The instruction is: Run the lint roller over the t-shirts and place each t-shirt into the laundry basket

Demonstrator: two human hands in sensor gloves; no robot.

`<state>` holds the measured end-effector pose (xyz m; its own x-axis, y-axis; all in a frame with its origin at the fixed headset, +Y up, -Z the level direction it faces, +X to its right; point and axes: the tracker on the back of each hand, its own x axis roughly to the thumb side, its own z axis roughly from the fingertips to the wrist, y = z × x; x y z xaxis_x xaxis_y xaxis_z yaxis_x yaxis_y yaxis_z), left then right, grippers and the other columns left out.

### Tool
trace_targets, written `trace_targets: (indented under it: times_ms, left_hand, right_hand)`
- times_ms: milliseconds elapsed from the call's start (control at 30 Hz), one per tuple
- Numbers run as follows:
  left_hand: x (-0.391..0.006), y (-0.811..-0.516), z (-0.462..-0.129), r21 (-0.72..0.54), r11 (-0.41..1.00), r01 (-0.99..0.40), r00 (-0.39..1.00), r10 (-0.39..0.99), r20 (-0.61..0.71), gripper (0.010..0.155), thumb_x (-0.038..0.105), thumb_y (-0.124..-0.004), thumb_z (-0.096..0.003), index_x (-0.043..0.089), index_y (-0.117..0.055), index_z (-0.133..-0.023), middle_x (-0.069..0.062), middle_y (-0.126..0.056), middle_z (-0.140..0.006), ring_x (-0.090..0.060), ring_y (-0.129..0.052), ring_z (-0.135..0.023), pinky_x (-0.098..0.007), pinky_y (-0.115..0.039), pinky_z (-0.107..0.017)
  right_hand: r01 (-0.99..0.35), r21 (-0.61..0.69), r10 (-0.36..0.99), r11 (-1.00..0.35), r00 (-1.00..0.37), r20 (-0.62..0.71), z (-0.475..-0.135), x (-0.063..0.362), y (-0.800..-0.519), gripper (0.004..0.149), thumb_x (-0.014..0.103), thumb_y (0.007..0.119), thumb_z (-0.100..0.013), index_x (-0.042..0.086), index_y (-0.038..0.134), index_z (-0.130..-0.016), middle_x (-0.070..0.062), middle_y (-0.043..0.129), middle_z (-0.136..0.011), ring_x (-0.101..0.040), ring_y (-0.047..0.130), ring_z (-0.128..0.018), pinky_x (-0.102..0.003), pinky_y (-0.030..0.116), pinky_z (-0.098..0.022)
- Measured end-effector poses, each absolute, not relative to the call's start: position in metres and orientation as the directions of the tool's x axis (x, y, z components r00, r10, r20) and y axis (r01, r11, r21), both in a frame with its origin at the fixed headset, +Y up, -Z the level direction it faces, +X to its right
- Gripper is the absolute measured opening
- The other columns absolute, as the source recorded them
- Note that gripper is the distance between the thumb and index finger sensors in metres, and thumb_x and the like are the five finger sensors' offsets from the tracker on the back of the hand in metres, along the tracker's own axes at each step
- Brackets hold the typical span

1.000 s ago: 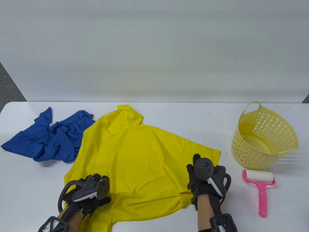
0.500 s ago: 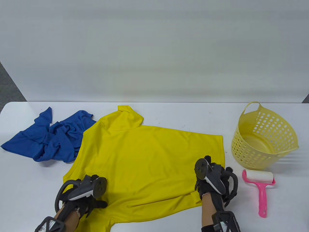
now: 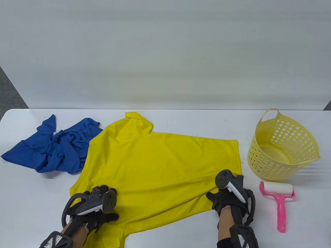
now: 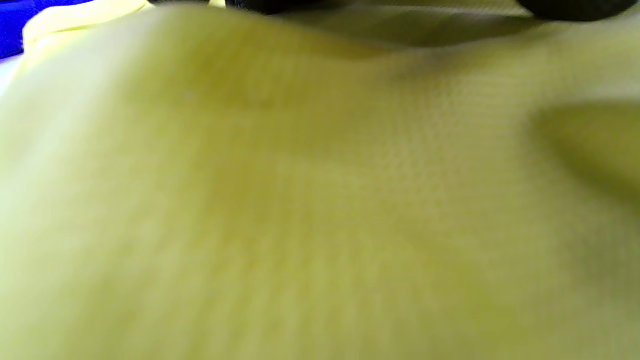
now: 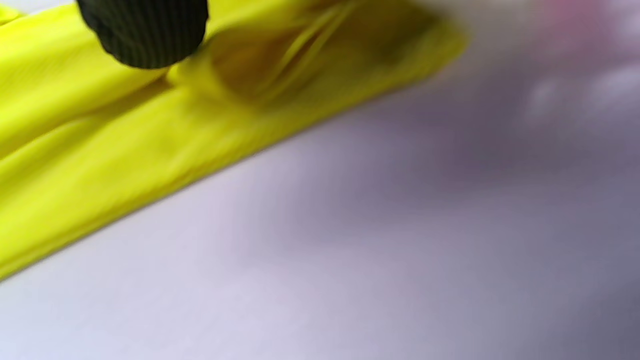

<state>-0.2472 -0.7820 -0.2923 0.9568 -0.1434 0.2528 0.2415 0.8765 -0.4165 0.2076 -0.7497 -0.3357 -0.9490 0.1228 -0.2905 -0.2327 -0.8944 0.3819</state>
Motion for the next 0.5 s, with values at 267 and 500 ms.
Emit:
trace_targets:
  times_ms: [267,500]
  left_hand:
    - [-0.248,-0.783,-0.293,-0.424,0.875,0.232,0.959,-0.134,0.249,0.094,0.072,-0.061,-0.0396,0.032,-0.019,-0.113,-0.013,-0.026,-0.122,-0.043,-0.037,-0.115,-0.067,-0.043,-0.079]
    - [-0.255,-0.776,-0.294,-0.409,0.88,0.243,0.96,-0.158,0.229,0.1,0.073,-0.073,-0.0322,0.035,-0.029,-0.114,-0.007,-0.037,-0.124,-0.041,-0.048,-0.116,-0.069,-0.045,-0.079]
  right_hand:
    - [-0.031,0.456,-0.094,-0.889,-0.964,-0.248,-0.334,0.186,-0.758,0.077,0.05,0.071,-0.043,0.004,0.041,-0.099,-0.031,0.044,-0.104,-0.056,0.053,-0.091,-0.077,0.028,-0.061]
    - [-0.337,0.335,0.225,-0.88,-0.917,-0.33,-0.321,0.221,-0.72,0.043,0.04,0.075,-0.046,0.007,0.088,-0.069,-0.017,0.101,-0.06,-0.035,0.102,-0.045,-0.065,0.064,-0.054]
